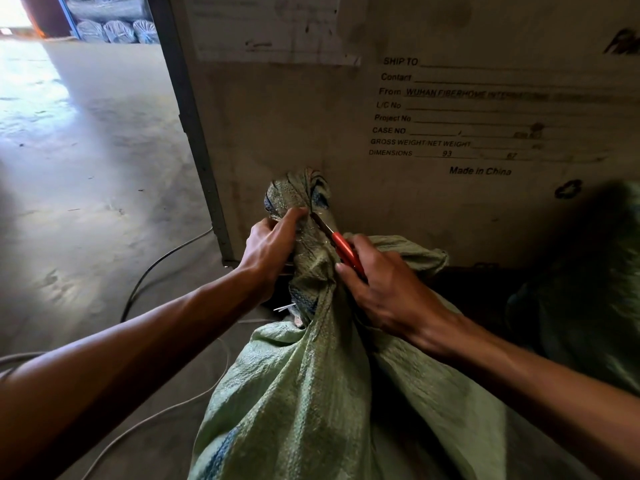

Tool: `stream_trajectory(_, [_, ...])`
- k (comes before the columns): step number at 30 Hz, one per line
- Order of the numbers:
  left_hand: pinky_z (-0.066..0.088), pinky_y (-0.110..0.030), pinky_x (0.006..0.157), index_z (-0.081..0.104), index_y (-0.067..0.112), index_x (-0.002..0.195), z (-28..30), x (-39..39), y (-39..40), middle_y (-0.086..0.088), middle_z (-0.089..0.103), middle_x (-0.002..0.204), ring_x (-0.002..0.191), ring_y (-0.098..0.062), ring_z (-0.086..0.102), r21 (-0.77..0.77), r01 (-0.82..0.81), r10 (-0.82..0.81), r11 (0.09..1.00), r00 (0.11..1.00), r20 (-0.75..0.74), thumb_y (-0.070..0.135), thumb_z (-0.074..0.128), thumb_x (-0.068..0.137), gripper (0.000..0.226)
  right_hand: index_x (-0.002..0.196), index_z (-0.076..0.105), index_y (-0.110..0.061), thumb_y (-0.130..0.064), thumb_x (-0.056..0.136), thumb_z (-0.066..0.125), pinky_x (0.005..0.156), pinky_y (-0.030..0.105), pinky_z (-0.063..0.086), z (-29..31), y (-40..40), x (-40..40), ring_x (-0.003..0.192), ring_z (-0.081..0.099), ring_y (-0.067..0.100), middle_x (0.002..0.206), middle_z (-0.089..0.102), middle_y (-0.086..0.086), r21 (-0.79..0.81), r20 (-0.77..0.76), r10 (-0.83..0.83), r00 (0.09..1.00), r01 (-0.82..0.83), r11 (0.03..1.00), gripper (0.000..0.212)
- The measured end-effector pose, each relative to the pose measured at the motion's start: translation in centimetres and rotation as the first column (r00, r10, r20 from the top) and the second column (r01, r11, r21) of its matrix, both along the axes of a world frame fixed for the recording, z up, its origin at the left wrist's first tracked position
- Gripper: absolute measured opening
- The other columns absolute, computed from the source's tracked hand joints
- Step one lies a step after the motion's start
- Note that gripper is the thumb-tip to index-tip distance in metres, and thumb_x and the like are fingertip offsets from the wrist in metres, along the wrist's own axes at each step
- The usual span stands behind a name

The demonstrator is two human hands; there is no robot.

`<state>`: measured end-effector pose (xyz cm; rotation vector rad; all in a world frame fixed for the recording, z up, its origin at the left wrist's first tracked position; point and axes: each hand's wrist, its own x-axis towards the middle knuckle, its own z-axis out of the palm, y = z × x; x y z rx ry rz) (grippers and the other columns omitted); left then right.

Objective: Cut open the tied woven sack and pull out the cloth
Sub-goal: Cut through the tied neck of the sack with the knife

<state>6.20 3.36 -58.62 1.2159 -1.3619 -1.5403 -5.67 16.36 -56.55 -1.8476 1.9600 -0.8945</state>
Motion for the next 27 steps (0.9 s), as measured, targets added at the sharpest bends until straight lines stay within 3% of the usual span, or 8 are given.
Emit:
stream_trajectory(5, [0.058, -0.044, 0.076, 0.063, 0.017, 0.097, -0.5, -0.1, -0.1, -0.009, 0.072, 0.096, 0.084, -0.027, 0.070, -0.106, -0.049, 0.053, 0.993, 0.998, 0.032, 0.065, 0.062, 0.062, 0.059, 0.105, 0.047, -0.018, -0.029, 0.097, 0.042, 0.039, 0.025, 0.034, -0.4, -0.2, 0.1, 0.044, 0.049, 0.013, 0.059, 0.052, -0.002, 0.021, -0.057, -0.002, 0.998, 0.003, 1.000, 0.015])
stream_trajectory(9, [0.055, -0.036, 0.068, 0.062, 0.013, 0.101, -0.9, 0.2, -0.2, -0.010, 0.071, 0.094, 0.077, -0.023, 0.067, -0.161, -0.036, 0.038, 0.986, 0.999, 0.010, 0.055, 0.062, 0.076, 0.049, 0.100, 0.048, -0.015, -0.028, 0.097, 0.040, 0.045, 0.035, 0.042, -0.6, -0.1, 0.0, 0.051, 0.055, 0.019, 0.066, 0.058, 0.004, 0.056, -0.094, -0.010, 0.996, 0.015, 0.998, 0.015])
stream_trajectory(13, [0.059, -0.044, 0.073, 0.063, 0.014, 0.100, -1.2, 0.4, -0.1, -0.012, 0.073, 0.095, 0.078, -0.026, 0.070, -0.190, -0.021, 0.022, 0.982, 1.000, 0.006, 0.050, 0.062, 0.080, 0.041, 0.102, 0.047, -0.013, -0.026, 0.097, 0.039, 0.055, 0.044, 0.050, -1.1, -0.1, -0.4, 0.060, 0.060, 0.028, 0.075, 0.063, 0.011, 0.070, -0.151, -0.009, 0.989, 0.020, 0.997, 0.016])
stream_trajectory(20, [0.059, -0.046, 0.079, 0.066, 0.019, 0.091, -1.8, 0.5, -0.1, -0.008, 0.075, 0.093, 0.082, -0.023, 0.072, -0.218, -0.021, 0.023, 0.976, 1.000, 0.008, 0.042, 0.061, 0.085, 0.025, 0.093, 0.041, -0.018, -0.026, 0.097, 0.039, 0.049, 0.037, 0.039, -2.2, 0.4, -1.2, 0.050, 0.048, 0.020, 0.063, 0.051, -0.001, 0.132, -0.140, 0.014, 0.990, 0.004, 0.991, 0.009])
stream_trajectory(25, [0.055, -0.060, 0.075, 0.065, 0.007, 0.087, -2.3, 0.8, 0.0, -0.020, 0.073, 0.089, 0.080, -0.034, 0.069, -0.224, -0.055, 0.073, 0.973, 0.995, 0.073, 0.057, 0.060, 0.077, 0.052, 0.101, 0.046, -0.012, -0.026, 0.096, 0.040, 0.057, 0.044, 0.047, -3.3, 0.9, -1.5, 0.061, 0.058, 0.029, 0.073, 0.061, 0.010, 0.153, -0.131, 0.011, 0.991, 0.009, 0.988, 0.016])
stream_trajectory(27, [0.056, -0.060, 0.074, 0.064, 0.004, 0.089, -1.9, 0.9, -0.3, -0.020, 0.072, 0.089, 0.079, -0.036, 0.069, -0.212, -0.051, 0.071, 0.976, 0.994, 0.089, 0.063, 0.058, 0.074, 0.061, 0.103, 0.049, -0.015, -0.028, 0.095, 0.042, 0.054, 0.038, 0.043, -3.4, 1.1, -1.9, 0.060, 0.056, 0.021, 0.075, 0.060, 0.005, 0.135, -0.099, 0.018, 0.995, -0.004, 0.991, 0.017])
